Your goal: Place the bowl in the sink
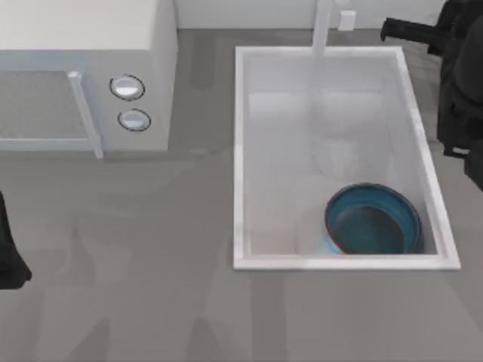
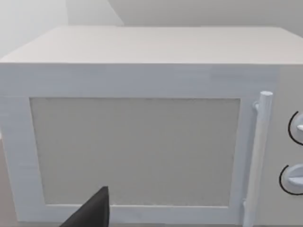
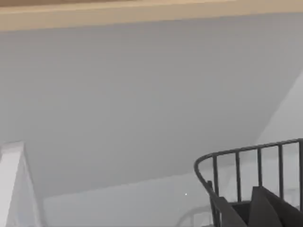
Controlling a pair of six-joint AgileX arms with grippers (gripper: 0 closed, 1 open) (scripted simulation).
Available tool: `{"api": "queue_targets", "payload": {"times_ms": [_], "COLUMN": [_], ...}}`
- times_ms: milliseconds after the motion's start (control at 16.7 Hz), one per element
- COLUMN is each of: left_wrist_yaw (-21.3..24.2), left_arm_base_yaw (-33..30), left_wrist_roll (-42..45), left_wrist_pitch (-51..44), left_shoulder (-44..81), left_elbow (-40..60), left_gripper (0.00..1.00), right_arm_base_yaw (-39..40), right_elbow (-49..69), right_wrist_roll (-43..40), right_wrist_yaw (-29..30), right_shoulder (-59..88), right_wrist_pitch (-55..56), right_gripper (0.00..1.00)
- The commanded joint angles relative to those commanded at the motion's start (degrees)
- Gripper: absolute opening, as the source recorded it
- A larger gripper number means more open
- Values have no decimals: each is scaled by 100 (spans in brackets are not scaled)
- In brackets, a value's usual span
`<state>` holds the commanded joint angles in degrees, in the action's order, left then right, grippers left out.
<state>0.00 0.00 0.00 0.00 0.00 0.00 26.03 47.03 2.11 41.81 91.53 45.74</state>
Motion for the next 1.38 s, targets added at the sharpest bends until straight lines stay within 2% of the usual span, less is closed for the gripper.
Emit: {"api": "queue_targets", "payload": {"times_ms": [180, 360, 840, 1380], "left_wrist_yaw": [0, 0, 0, 0], "left_arm_base_yaw": [0, 0, 0, 0], "left_wrist_roll": [0, 0, 0, 0], "left_wrist_pitch": [0, 0, 0, 0], "left_shoulder": [0, 0, 0, 0], "left_elbow": [0, 0, 0, 0], "left_gripper": [100, 100, 100, 100], "right_arm_base_yaw": [782, 1122, 1108, 1071], "right_elbow": [-447, -644, -650, -1060], "right_wrist_roll": [-66, -95, -94, -168], "right_wrist_yaw": [-207, -305, -301, -217], "right_shoulder": [8, 24, 163, 2053], "right_wrist_pitch": [349, 473, 604, 2482], "right_gripper": [0, 0, 0, 0]}}
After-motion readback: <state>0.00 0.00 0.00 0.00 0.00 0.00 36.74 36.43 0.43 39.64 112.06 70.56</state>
